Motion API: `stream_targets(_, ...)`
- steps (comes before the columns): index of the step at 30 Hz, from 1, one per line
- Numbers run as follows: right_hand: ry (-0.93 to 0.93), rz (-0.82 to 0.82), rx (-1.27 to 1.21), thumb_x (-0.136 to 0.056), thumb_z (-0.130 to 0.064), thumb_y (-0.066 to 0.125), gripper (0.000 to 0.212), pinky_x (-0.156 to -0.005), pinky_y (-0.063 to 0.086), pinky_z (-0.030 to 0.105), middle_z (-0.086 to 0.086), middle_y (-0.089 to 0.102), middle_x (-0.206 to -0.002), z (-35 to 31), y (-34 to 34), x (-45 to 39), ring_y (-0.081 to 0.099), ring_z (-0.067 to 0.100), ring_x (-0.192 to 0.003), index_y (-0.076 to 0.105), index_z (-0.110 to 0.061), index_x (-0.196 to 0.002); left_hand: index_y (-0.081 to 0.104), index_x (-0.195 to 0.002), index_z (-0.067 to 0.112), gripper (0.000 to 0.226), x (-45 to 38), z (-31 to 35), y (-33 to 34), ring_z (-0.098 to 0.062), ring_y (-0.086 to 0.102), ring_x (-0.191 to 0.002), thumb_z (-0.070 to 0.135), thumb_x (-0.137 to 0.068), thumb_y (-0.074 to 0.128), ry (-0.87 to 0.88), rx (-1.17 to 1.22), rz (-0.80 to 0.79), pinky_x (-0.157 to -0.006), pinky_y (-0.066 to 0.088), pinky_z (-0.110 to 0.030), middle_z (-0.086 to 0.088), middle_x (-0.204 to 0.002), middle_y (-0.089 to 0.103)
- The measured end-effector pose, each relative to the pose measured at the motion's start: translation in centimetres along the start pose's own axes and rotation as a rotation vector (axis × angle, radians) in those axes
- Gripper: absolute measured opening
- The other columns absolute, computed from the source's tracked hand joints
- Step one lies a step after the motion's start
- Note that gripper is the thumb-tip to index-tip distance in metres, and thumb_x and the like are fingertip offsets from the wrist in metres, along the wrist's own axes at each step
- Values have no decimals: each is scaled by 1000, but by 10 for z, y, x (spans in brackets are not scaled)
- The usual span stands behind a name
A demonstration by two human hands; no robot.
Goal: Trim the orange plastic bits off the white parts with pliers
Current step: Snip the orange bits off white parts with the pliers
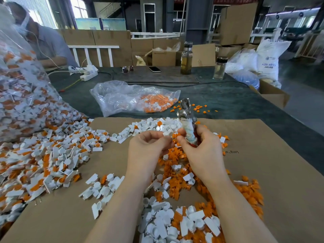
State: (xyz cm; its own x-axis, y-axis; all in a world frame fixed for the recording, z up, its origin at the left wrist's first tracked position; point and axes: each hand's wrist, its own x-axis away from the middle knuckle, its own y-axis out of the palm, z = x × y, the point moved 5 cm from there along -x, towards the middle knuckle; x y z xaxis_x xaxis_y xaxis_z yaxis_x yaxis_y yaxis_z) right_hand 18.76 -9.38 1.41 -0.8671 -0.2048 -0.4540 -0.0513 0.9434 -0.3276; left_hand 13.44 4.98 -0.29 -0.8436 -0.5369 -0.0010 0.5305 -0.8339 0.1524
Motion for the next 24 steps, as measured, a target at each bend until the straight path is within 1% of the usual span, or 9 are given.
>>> stream_targets(4, -13, 64, 42, -84, -25, 73, 20, -70, 47, 7, -21, 66, -88, 1, -3, 1, 63, -5, -87, 66, -27, -103, 73, -78, 10, 8, 3, 2, 3, -22, 75, -75, 11, -82, 79, 44, -64, 9, -65, 59, -21, -7, -73, 76)
stream_targets(7, -47, 94, 90, -82, -27, 73, 18, -66, 46, 7, -23, 63, -83, -2, -4, 1, 61, -6, -84, 65, -28, -99, 73, -74, 15, 10, 5, 4, 3, -23, 75, -75, 13, -80, 81, 57, -76, 24, -65, 59, -22, -6, -72, 76)
stream_targets(11, -60, 117, 112, -81, -29, 73, 15, -63, 47, 10, -20, 63, -79, -3, -4, 2, 60, -3, -82, 62, -30, -91, 74, -74, 18, 10, 7, 7, 4, -21, 74, -73, 14, -78, 82, 91, -133, 31, -70, 61, -30, -3, -71, 75)
stream_targets(14, -53, 131, 111, -81, -30, 73, 15, -65, 51, 19, -17, 64, -79, -3, -4, 2, 61, 0, -79, 62, -29, -91, 76, -76, 22, 9, 8, 9, 5, -17, 74, -74, 20, -76, 84, 114, -219, 60, -76, 62, -36, 2, -72, 75)
stream_targets(17, -62, 137, 124, -81, -28, 74, 14, -62, 51, 23, -17, 63, -76, -4, -4, 3, 60, 1, -77, 62, -30, -88, 76, -74, 24, 10, 8, 11, 5, -17, 73, -74, 24, -75, 85, 126, -251, 72, -76, 62, -39, 4, -71, 75)
stream_targets(20, -70, 131, 141, -81, -24, 74, 15, -59, 50, 23, -15, 63, -72, -4, -4, 3, 59, 2, -75, 61, -30, -84, 75, -72, 26, 11, 7, 12, 6, -14, 72, -72, 26, -75, 86, 153, -294, 62, -72, 62, -35, 8, -70, 74)
stream_targets(24, -88, 124, 165, -82, -22, 74, 18, -54, 48, 23, -13, 62, -69, -5, -4, 3, 59, 4, -74, 59, -32, -81, 73, -68, 27, 14, 6, 12, 7, -3, 68, -65, 26, -76, 85, 210, -371, 60, -61, 55, -21, 14, -68, 72)
